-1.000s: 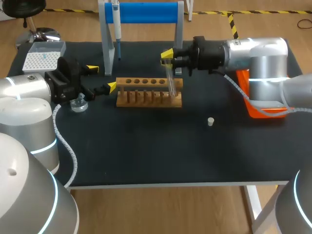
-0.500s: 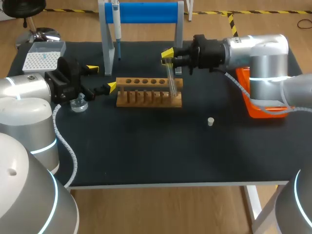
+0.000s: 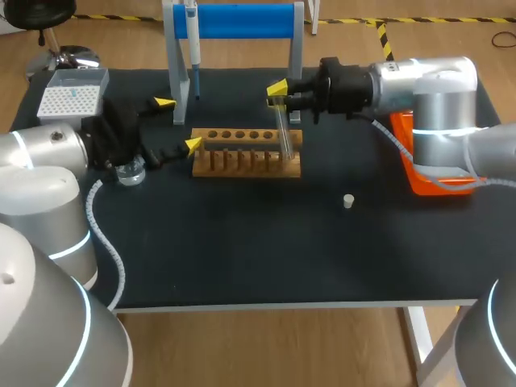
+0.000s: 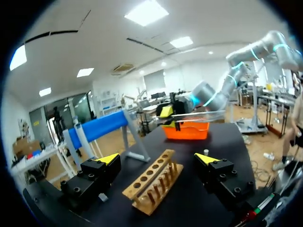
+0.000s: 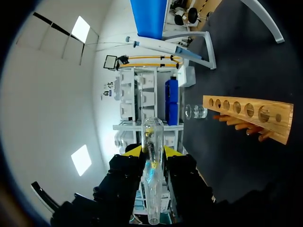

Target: Invert the test tube, pick up the pipette, mount the tip to pipette, aspirate from beaker and dispense into the tube, eject the tip, return the pipette, and cap with the stopper.

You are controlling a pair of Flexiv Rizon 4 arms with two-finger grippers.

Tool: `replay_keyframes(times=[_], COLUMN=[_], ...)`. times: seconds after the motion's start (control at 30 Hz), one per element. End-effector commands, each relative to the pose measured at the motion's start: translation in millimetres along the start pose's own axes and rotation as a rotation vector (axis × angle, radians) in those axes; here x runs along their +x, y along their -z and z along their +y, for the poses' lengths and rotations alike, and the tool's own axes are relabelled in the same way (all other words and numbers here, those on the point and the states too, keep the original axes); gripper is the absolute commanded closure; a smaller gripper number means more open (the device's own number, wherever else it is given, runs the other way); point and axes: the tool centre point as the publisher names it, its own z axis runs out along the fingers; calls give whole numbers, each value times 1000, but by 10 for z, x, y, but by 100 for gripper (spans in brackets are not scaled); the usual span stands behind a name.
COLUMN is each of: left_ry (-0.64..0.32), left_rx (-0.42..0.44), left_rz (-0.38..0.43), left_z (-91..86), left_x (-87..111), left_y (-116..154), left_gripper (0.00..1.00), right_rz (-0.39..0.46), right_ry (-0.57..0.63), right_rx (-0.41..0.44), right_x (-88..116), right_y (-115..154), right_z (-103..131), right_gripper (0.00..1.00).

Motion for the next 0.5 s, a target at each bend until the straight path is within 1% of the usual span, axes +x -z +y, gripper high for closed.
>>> replay_keyframes(times=[0.03,0.47,0.5], left_ry=[-142,-142,-209], left_rx=[62,62,92], left_rz=[73,73,59], left_z=[59,59,24], left_x=[-61,-61,-50], left_y=[0,0,-16], left_gripper=[0,0,0], right_rz=[-3,-3,-3], right_ry=[0,0,0], right_rx=[2,2,2], right_x=[8,8,8], right_y=[12,12,12], right_z=[2,2,2], right_gripper=[100,100,100])
